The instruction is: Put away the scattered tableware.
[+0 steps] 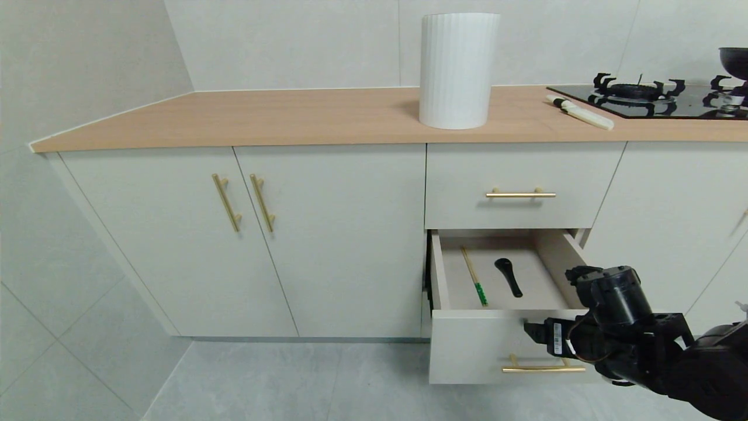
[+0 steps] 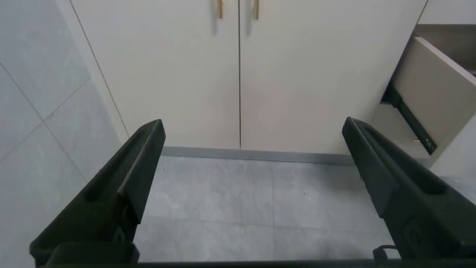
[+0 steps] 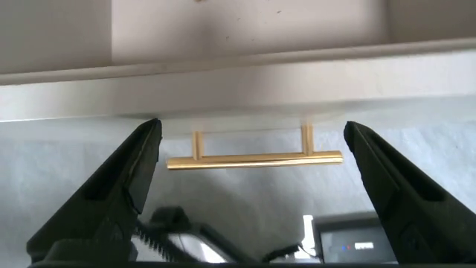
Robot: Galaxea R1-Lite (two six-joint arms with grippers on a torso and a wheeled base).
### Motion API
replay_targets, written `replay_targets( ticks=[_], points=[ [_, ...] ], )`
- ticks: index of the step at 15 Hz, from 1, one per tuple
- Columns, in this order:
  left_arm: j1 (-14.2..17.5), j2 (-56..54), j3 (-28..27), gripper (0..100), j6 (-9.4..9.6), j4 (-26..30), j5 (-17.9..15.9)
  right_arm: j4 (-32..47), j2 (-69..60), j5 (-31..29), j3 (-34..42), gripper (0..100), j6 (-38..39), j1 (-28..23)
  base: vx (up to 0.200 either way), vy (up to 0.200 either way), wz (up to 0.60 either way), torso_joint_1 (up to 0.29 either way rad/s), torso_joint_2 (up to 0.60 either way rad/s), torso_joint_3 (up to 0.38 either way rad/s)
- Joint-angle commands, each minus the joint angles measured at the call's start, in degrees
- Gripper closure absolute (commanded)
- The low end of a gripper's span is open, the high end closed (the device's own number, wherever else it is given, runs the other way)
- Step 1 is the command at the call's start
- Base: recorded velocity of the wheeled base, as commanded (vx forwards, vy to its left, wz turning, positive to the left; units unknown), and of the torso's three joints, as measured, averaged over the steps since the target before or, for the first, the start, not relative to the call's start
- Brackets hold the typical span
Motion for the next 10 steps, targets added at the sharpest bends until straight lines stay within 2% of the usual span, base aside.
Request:
replay_targets(
  ticks=[1,10],
  points=[
    [0.01,0.00,0.00,0,-0.02,-0.02,0.04,-0.25,1.50,-0.03,0.09,0,-0.08,-0.63,0.000,0.000,0.00,0.000,0.00,0.000],
    [0.01,0.00,0.00,0,-0.02,-0.02,0.04,-8.60,6.42,0.15,-0.79,0,-2.98,-1.94,0.000,0.000,0.00,0.000,0.00,0.000]
  ],
)
